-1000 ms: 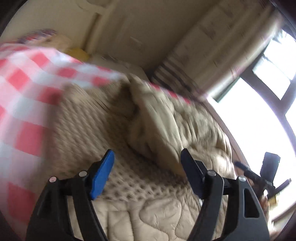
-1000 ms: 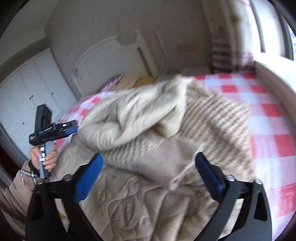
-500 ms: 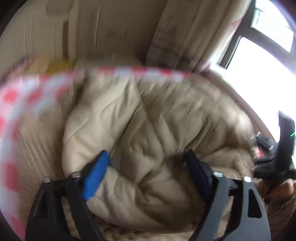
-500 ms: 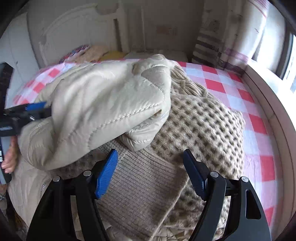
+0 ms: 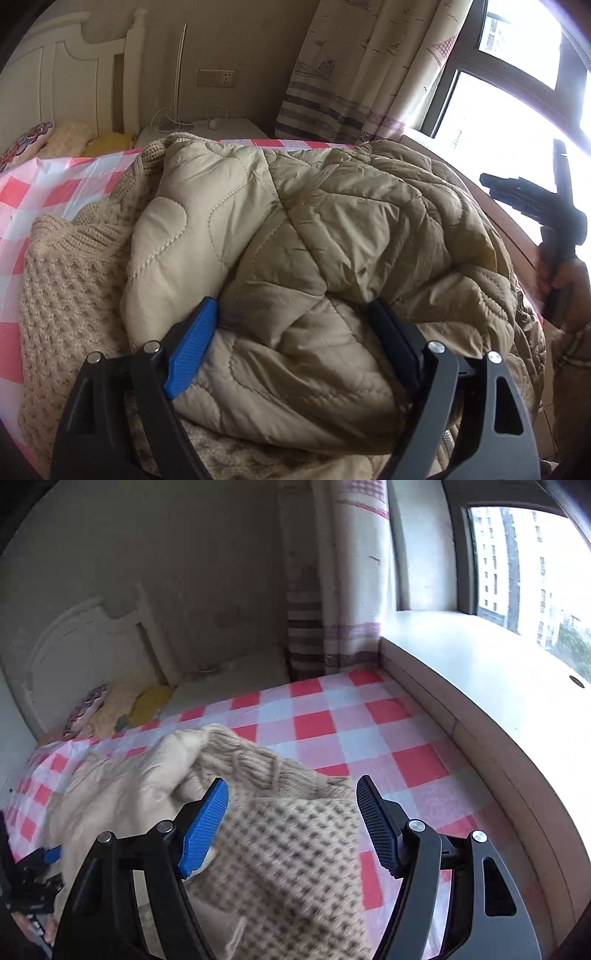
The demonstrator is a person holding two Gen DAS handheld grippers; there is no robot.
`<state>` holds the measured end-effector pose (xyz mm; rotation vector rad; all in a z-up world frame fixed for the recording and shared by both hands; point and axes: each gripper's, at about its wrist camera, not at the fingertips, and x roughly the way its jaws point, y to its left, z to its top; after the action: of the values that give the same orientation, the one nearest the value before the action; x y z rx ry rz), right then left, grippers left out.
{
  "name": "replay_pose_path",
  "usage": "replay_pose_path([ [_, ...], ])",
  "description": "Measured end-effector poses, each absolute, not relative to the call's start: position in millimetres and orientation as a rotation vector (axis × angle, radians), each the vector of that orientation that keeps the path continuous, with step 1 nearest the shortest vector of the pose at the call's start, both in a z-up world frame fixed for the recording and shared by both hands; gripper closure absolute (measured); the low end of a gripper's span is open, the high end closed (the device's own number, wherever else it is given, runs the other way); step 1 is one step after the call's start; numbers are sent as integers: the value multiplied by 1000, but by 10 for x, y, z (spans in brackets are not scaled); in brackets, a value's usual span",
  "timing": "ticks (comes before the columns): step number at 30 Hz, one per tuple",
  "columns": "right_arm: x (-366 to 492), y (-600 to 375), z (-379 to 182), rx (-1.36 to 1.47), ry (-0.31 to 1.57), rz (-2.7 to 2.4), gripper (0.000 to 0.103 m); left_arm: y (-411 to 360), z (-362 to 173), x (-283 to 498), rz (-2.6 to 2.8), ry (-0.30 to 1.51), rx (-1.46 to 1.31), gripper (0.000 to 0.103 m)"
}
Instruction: Fold large clothes
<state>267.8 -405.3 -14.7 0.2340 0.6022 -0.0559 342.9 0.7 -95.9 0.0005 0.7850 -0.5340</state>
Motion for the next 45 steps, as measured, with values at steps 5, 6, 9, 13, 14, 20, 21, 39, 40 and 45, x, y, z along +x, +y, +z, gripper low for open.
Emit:
replay_pose_path([
  [5,2370,-3399,148,159,504,225,37,-78,-953,3450,-511,778,27,18],
  [6,2388,-3206,180,122,503,263,37,-74,-946,3436,-508,777,27,18],
  [9,2503,-2719,27,-41,609,288,37,-83,-921,3397,-494,771,35,17],
  [13,2790,-2756,-761,1,857,287,33,-42,-833,3254,-496,760,71,16],
  [14,2780,-2855,-777,58,849,317,34,-19,-804,3226,-496,759,73,16],
  [20,2763,-2819,-779,51,843,310,27,334,-140,3201,-464,622,-174,9],
  [21,2775,-2800,-784,45,842,306,26,368,-58,3222,-478,601,-232,7],
  [39,2357,-2913,-505,135,711,214,23,-279,-872,3657,-290,762,135,2],
  [40,2280,-2892,-449,133,677,219,23,-288,-864,3670,-288,762,139,2],
  [45,2148,-2541,-402,-12,645,241,10,-276,-895,3648,-285,760,143,2],
])
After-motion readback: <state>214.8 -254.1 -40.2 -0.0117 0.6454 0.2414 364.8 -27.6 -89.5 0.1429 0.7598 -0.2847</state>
